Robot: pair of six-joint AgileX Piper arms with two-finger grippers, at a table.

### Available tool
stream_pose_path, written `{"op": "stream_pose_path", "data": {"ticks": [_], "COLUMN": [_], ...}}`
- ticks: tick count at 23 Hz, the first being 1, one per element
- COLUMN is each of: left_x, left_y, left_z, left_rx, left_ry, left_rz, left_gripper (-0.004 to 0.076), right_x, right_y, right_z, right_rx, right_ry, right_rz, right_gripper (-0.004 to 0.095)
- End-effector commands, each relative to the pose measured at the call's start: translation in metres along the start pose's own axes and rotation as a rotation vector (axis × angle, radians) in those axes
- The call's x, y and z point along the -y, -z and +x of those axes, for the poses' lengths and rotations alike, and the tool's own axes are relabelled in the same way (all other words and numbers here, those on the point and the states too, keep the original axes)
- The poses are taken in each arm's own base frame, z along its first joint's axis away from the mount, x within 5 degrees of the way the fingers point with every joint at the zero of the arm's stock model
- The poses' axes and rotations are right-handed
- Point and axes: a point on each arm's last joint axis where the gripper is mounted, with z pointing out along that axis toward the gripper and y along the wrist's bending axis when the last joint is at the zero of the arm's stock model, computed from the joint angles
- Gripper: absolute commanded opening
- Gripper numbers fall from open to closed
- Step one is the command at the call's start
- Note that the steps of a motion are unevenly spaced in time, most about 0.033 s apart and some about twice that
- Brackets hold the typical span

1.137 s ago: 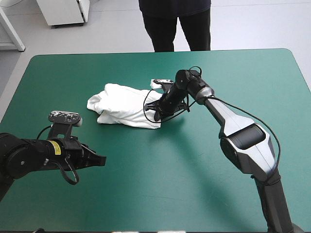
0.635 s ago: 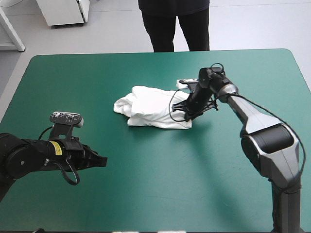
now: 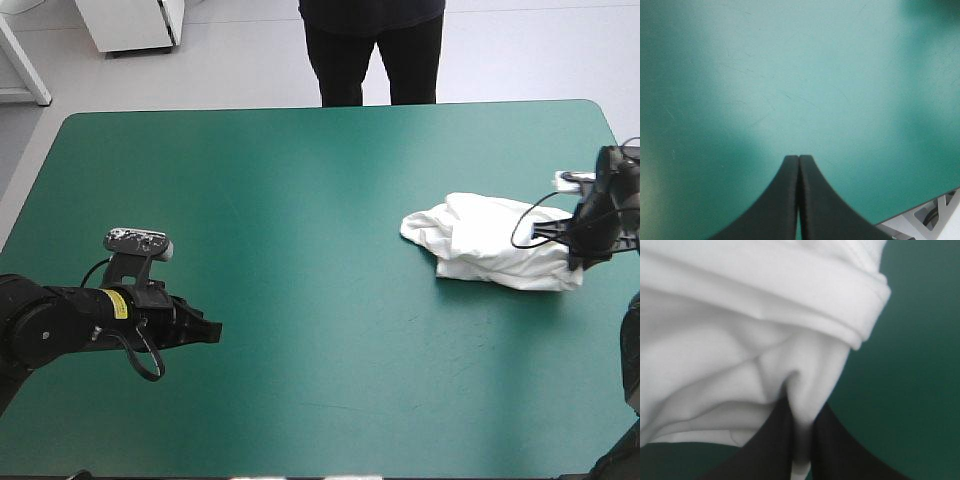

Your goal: Fold the cloth

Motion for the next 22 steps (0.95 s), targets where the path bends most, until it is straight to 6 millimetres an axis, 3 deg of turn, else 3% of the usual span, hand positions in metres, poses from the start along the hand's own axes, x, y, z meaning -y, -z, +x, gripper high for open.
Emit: {"op": "stream_pose_path", "data": {"ticks": [1, 12, 15, 19, 22], "left_x": [0.004, 0.005, 0.006, 0.006, 0.005], "left_y": [0.010, 0.010, 0.010, 0.010, 0.010], "left_z": [-0.005, -0.005, -0.005, -0.005, -0.005], "left_rx": [0.079, 0.076, 0.076, 0.076, 0.076], "left_ry": [0.001, 0.004, -0.008, -0.017, -0.018], "left_rz": [0.041, 0.054, 0.055, 0.055, 0.053], "left_gripper": [-0.0022, -0.0022, -0.0022, -0.0022, -0.0022], "right_x": [0.042, 0.052, 0.051, 0.048, 0.054], "right_y": [0.026, 0.024, 0.025, 0.042, 0.069], "right_z": [0.012, 0.013, 0.013, 0.019, 0.033], "right_rx": [0.041, 0.035, 0.038, 0.089, 0.167], "right_ry": [-0.104, -0.118, -0.123, -0.164, -0.211], "right_rz": [0.041, 0.040, 0.024, -0.009, -0.013], "right_gripper": [-0.0016, 0.0011, 0.0159, 0.0531, 0.0506]}}
